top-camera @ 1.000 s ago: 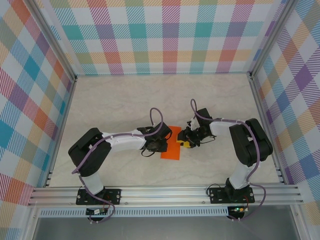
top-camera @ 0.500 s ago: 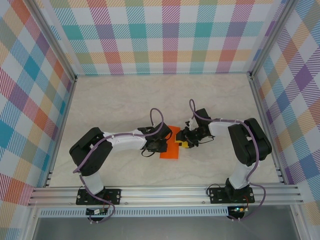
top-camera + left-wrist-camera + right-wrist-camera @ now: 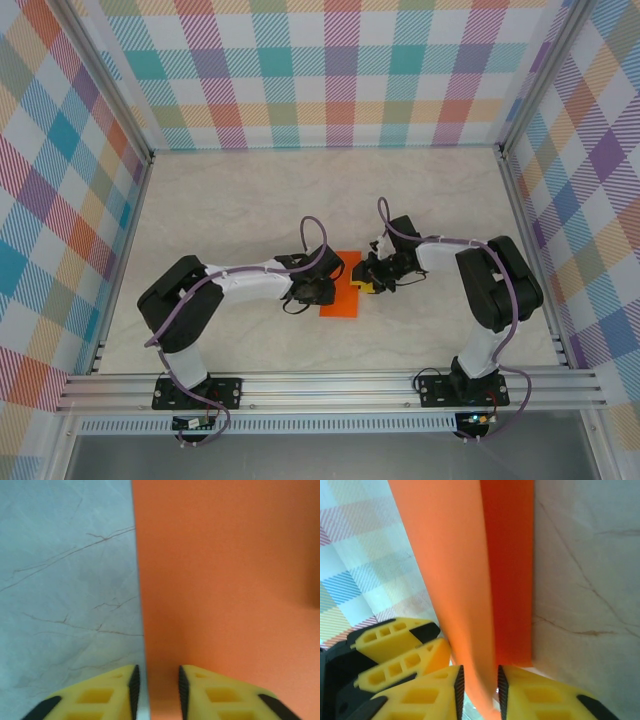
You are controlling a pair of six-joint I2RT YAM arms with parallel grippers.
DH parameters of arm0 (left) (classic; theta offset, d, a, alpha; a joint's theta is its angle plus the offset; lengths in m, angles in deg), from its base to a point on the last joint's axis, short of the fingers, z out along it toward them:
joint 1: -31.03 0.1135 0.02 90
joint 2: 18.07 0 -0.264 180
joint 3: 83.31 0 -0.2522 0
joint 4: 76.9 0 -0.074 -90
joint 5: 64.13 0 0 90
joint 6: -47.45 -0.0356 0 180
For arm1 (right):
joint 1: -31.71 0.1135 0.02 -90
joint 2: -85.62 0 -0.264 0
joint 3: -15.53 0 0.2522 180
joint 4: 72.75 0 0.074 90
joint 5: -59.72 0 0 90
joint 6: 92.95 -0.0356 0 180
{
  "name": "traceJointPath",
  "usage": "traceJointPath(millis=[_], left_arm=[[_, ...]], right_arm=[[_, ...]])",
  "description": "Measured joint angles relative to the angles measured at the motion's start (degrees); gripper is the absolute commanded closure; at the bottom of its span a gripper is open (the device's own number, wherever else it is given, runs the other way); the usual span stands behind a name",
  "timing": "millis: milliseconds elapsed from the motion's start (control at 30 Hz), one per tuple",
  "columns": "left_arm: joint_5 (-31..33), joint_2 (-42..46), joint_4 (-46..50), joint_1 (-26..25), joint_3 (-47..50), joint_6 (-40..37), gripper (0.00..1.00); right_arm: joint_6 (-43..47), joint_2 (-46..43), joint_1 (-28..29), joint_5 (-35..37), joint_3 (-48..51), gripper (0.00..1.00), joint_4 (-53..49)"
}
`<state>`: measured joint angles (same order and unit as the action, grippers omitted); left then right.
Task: Fold a paper plane with a square sheet of paper (pick it up from the middle)
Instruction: Third fold the triangle at the center of the table.
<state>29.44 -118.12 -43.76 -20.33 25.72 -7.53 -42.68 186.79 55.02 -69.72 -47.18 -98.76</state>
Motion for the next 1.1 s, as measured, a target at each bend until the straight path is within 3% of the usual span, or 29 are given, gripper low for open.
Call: traceJointPath(millis=[133, 233, 467, 800, 867, 1000, 1100], left_arm=[[2.8, 4.6, 0.7, -3.2, 0.8, -4.0, 0.44], [6.4, 7.3, 1.9, -8.3, 0.3, -8.3, 0.39], [16.0, 4.3, 6.6, -18.2, -3.6, -17.9, 0.36], [29.1, -6.9, 11.0, -24.7, -9.3, -23.1, 0.36], [31.3, -7.6, 11.0, -24.9, -10.0, -23.0, 0.4], [34.1, -7.6, 10.2, -24.9, -10.6, -22.5, 0.66], [34.4, -7.6, 10.1, -24.9, -10.6, -22.7, 0.78]], right_arm=[[-0.1, 0.9, 0.0, 0.8, -1.8, 0.87, -1.1], [-0.2, 1.2, 0.0, 0.8, -2.0, 0.88, -1.7], [-0.2, 1.2, 0.0, 0.5, -3.0, 0.87, -3.7], [-0.1, 1.2, 0.0, 0.1, -3.9, 0.85, -4.8], [-0.1, 1.2, 0.0, 0.1, -3.9, 0.85, -5.3], [0.3, 1.2, 0.0, 0.2, -3.9, 0.84, -6.1], [0.9, 1.2, 0.0, 0.7, -3.9, 0.82, -6.9]])
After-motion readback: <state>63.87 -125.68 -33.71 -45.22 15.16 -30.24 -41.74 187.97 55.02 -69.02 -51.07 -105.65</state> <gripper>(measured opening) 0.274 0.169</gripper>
